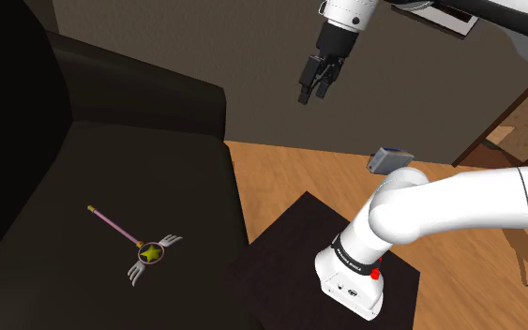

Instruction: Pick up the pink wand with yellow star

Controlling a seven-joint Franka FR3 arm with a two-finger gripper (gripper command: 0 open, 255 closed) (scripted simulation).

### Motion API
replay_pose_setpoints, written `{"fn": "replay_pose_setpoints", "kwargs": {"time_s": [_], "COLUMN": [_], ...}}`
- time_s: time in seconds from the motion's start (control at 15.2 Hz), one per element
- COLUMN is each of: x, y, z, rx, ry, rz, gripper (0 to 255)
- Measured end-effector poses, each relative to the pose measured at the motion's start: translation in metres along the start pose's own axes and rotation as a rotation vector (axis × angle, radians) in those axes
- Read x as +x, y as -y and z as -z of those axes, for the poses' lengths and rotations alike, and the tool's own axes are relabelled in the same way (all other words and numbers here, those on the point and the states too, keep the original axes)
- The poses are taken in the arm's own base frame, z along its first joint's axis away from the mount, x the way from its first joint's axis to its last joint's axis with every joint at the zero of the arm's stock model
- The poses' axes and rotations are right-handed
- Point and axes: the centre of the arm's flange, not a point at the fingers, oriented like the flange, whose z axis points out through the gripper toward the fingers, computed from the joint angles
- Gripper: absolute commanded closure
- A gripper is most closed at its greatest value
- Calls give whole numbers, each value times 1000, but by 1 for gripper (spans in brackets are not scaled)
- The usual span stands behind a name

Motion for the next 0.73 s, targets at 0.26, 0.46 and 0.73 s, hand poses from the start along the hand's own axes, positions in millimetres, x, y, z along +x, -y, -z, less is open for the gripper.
{"fn": "replay_pose_setpoints", "kwargs": {"time_s": [0.26,0.46,0.73], "x": [9,22,37], "y": [17,38,66], "z": [-21,-49,-90], "rx": [1,4,6], "ry": [0,0,-2], "rz": [3,6,11], "gripper": [0,0,0]}}
